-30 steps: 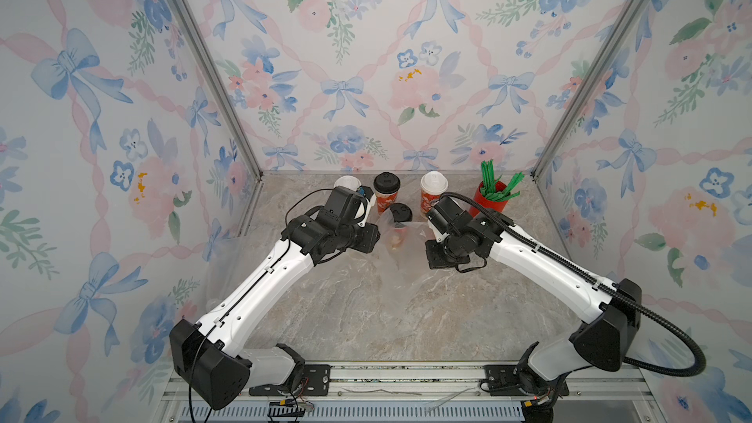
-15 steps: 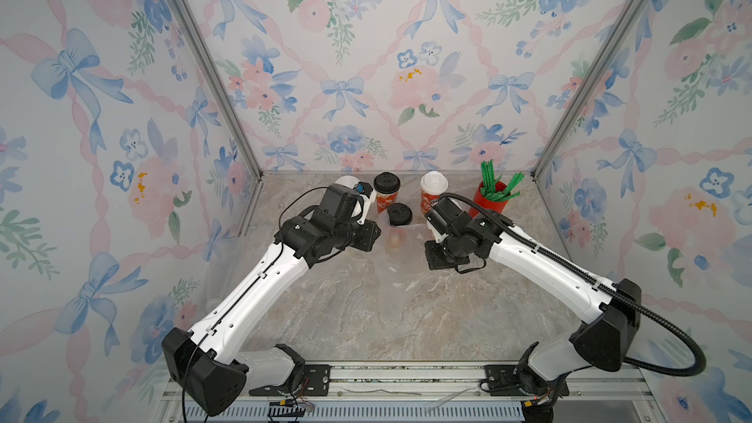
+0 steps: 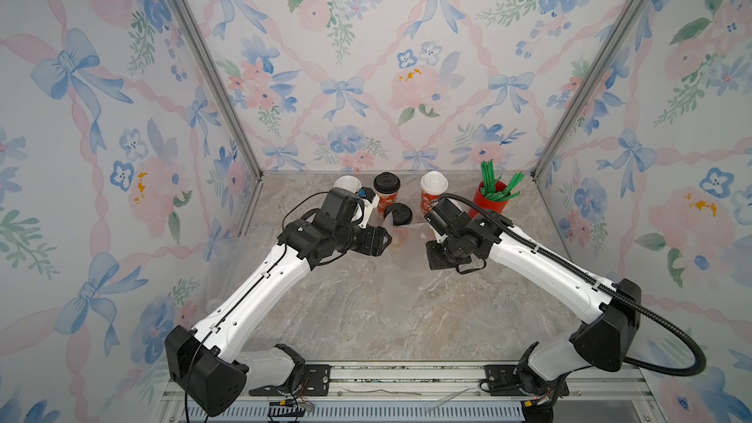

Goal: Pack milk tea into plastic carrier bags
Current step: Adjust the plastic carrier bag at the center of the board.

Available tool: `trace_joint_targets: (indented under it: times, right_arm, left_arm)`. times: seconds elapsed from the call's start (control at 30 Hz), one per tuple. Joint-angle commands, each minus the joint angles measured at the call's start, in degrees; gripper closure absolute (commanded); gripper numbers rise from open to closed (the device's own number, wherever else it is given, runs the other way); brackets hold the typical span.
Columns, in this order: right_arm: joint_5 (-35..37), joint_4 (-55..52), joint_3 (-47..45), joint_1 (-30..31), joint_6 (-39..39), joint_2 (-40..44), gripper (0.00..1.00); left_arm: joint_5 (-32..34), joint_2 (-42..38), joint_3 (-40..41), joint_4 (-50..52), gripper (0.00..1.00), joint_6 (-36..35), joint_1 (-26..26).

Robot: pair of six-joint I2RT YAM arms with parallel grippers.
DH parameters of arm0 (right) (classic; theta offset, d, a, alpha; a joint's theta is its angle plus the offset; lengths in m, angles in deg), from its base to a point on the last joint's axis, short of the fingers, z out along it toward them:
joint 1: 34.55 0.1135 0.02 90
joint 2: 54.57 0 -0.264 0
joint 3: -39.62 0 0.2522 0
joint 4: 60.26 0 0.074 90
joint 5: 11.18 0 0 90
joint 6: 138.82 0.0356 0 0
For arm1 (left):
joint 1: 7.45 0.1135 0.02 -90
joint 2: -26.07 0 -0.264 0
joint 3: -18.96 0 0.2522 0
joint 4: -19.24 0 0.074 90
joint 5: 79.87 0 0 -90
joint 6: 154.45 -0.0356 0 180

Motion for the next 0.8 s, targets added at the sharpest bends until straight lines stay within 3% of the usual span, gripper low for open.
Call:
trace_joint_targets:
  times: [0.0, 0.4, 0.53, 0.77]
  right_arm:
    - [3.08, -2.79, 0.93, 0.72, -0.63, 0.80, 0.95]
    - [3.07, -2.96, 0.78, 1.26, -1.04, 0.62, 0.99]
    - [1.88, -2.68, 1.75, 1.98, -0.86, 0.37, 0.99]
    - [3.02, -4.16, 5.12, 3.69, -0.07, -0.13, 0.99]
  left_arm:
    - [-4.53, -1.55, -0.90, -0.72, 0.25, 0.71, 0.55]
    - [-9.56, -5.07, 1.24, -1.07, 0.19, 1.41, 6.16]
    - [-8.11, -2.84, 0.49, -1.07, 0.20, 1.82, 3.03]
    - [3.53, -0.19, -7.88, -0.84, 0.15, 4.26, -4.65]
